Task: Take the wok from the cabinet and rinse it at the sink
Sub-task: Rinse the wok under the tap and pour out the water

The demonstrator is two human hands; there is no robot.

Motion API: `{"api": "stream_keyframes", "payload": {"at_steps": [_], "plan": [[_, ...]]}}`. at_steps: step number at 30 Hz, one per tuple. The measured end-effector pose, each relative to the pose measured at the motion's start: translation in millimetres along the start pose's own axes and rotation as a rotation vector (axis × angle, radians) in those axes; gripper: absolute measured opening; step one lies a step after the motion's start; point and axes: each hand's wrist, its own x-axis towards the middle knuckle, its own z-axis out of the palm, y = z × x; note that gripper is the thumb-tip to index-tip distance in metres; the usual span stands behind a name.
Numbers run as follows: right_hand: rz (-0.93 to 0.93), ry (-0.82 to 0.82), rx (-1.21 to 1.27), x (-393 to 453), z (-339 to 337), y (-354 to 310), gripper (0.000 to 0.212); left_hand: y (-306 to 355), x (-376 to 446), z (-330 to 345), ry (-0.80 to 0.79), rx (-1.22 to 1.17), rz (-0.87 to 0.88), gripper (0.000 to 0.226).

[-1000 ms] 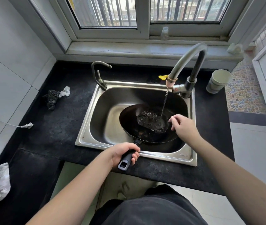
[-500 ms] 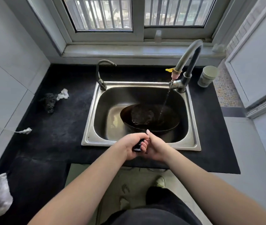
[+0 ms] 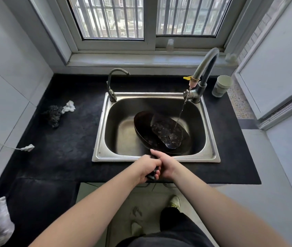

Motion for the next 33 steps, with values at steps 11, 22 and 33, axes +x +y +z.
{"api": "stream_keyframes", "payload": {"at_steps": [11,22,33], "plan": [[-0.198,-0.030,-0.047,11,17,38,0.033,-62,-7,-29,0.039,0.245,0.209,0.006],[-0.329,0.238,-0.248,2,32,42,0.021,-66,-22,-30,-0.080,-0.042,0.232,0.013],[-0.200,0.112,-0.187,-15,34,27,0.028,-35,-41,-23,-0.096,-0.169,0.168,0.013]]}}
